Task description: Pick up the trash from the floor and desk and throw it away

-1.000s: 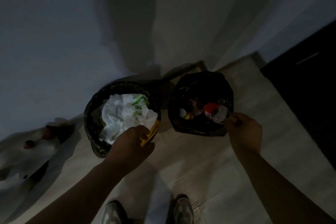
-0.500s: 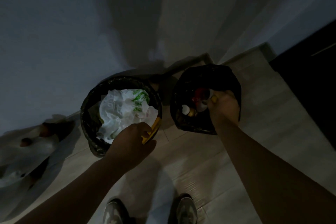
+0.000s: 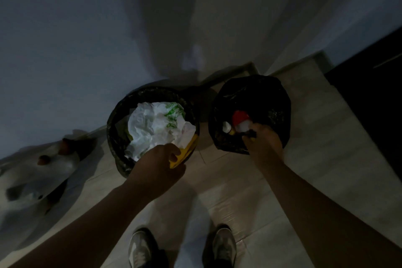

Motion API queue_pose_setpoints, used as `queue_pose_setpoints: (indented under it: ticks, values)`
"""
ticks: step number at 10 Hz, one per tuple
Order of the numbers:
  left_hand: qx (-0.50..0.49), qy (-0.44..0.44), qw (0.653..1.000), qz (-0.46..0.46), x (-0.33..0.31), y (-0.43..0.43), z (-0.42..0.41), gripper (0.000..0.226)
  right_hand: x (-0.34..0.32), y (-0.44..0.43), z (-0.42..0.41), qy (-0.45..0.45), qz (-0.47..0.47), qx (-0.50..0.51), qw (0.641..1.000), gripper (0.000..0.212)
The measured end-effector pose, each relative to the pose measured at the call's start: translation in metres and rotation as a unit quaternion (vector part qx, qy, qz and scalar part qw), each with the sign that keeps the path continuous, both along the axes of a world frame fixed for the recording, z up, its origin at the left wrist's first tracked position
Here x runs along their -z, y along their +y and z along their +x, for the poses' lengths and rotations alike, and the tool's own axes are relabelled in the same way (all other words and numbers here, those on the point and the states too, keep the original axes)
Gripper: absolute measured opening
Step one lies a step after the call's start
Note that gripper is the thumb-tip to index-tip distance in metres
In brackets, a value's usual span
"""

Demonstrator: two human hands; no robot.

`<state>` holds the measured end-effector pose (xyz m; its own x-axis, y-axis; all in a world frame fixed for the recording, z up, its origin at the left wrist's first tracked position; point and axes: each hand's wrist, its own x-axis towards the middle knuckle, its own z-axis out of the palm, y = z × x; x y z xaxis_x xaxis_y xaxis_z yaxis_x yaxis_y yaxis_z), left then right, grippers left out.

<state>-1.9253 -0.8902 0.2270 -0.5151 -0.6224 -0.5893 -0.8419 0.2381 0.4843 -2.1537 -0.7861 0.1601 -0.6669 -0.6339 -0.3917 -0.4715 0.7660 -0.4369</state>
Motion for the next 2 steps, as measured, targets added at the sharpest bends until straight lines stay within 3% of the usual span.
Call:
queue_pose_setpoints:
  ticks: [2]
  values:
    - [-0.006, 0.003, 1.000, -0.006, -0.041, 0.002, 0.015, 0.035, -0.045, 0.023, 0.025, -0.008, -0.018, -0.002, 1.000, 0.035]
